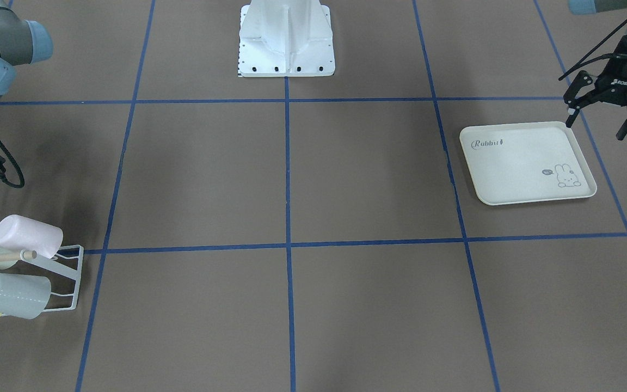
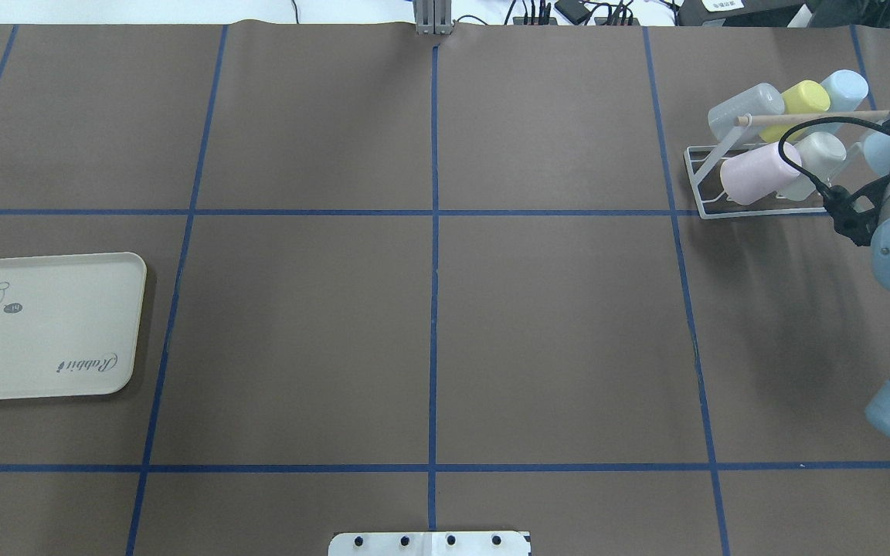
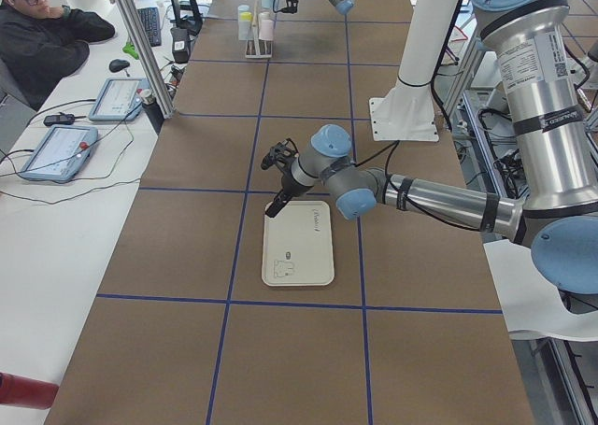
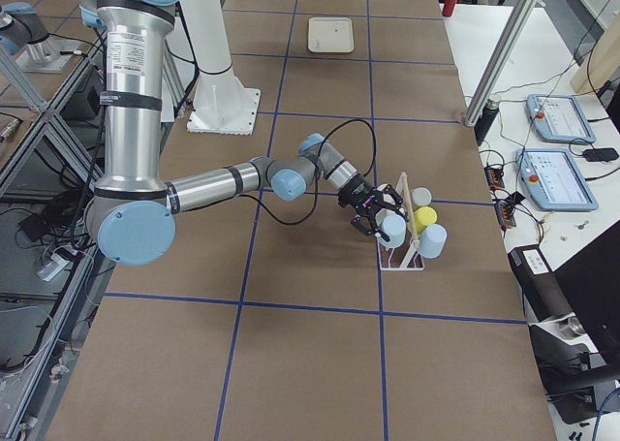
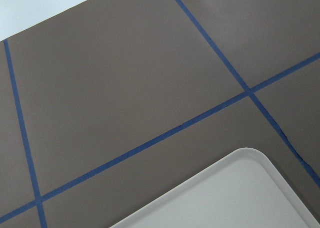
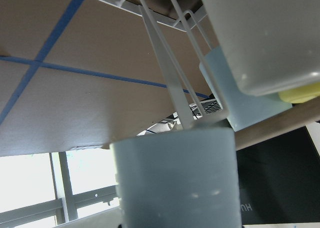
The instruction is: Transfer IKEA cup to right arm and place on rack
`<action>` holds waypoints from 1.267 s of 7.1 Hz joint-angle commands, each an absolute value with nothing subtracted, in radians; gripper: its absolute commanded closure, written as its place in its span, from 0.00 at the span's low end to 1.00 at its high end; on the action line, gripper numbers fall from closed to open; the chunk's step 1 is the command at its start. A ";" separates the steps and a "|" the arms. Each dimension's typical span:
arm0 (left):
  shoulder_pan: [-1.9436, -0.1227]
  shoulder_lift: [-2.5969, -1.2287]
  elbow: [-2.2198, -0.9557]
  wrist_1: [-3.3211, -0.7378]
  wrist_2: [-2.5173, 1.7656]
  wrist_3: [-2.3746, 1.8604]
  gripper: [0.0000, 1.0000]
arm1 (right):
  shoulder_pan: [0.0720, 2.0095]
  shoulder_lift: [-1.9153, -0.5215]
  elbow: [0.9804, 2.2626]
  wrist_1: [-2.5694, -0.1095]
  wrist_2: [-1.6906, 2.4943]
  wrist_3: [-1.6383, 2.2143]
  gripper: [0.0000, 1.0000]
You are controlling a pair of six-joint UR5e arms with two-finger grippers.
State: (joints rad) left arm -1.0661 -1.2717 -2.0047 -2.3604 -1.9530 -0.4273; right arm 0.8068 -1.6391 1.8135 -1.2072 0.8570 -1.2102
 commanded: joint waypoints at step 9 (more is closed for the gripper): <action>-1.066 -1.269 -1.990 -2.387 -1.953 -0.434 0.00 | 0.778 -1.589 1.753 -1.207 0.816 -1.212 1.00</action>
